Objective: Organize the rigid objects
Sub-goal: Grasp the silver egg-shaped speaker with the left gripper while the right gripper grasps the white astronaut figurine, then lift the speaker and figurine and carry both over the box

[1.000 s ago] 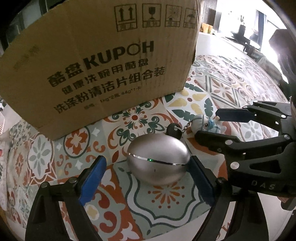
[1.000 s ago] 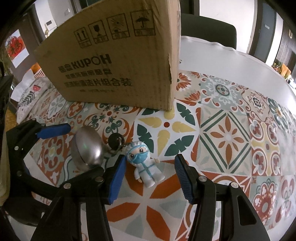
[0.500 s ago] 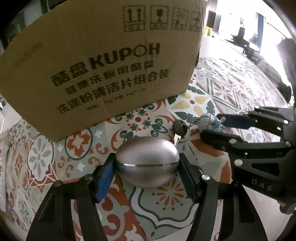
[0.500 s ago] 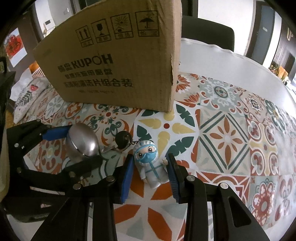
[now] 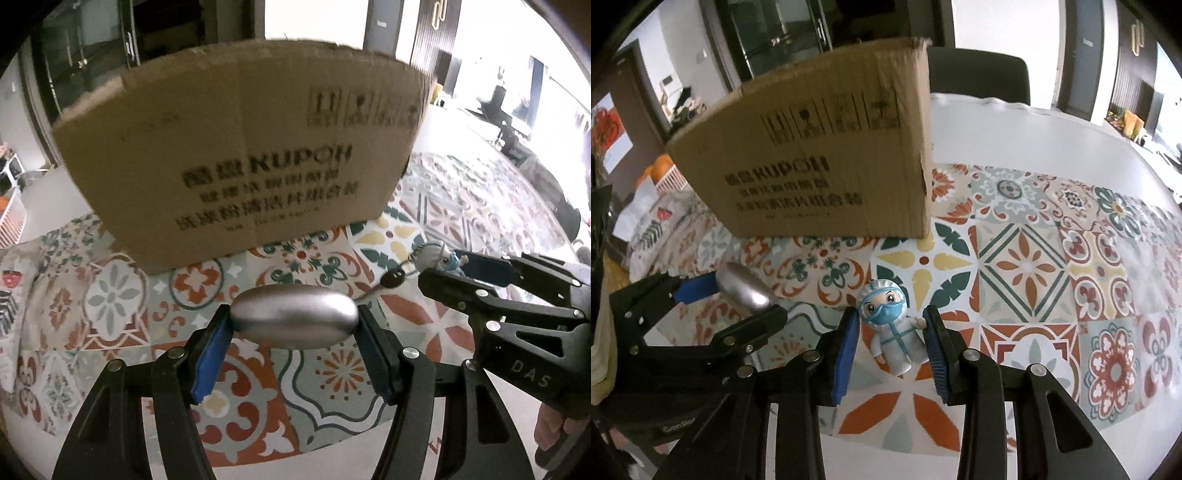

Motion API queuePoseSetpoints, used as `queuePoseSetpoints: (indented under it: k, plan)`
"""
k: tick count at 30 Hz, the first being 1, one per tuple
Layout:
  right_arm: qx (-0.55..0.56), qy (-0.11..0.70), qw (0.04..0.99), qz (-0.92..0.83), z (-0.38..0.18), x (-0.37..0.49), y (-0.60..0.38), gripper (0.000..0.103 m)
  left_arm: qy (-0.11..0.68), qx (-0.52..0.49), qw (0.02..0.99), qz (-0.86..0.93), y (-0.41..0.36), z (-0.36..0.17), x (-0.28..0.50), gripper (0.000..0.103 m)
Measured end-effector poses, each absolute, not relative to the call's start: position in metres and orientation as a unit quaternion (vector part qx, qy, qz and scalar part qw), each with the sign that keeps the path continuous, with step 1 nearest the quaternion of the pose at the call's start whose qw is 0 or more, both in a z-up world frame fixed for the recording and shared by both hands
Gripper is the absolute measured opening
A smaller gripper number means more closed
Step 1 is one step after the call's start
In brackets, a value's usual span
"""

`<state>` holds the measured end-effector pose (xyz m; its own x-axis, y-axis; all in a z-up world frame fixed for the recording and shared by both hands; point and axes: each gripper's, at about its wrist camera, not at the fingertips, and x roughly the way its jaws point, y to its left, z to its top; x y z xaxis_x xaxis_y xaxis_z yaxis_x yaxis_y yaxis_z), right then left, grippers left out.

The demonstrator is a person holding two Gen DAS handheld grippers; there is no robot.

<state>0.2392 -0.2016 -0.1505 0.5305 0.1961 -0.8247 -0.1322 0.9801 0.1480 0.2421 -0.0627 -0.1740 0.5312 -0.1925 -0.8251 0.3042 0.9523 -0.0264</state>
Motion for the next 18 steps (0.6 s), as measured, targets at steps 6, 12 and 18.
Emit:
queuePoseSetpoints:
  k: [6, 12, 18]
  plan:
    - [0.053, 0.457, 0.883, 0.088, -0.127, 0.231, -0.196, 0.037, 0.443, 0.049, 0.885, -0.130, -0.050, -0.146, 0.234, 0.065]
    - [0.055, 0.437, 0.894, 0.083, -0.103, 0.225, -0.188, 0.037, 0.426, 0.044, 0.896, -0.119, -0.040, -0.122, 0.229, 0.065]
    - [0.057, 0.420, 0.902, 0.078, -0.081, 0.219, -0.179, 0.037, 0.412, 0.036, 0.904, -0.108, -0.029, -0.101, 0.224, 0.065]
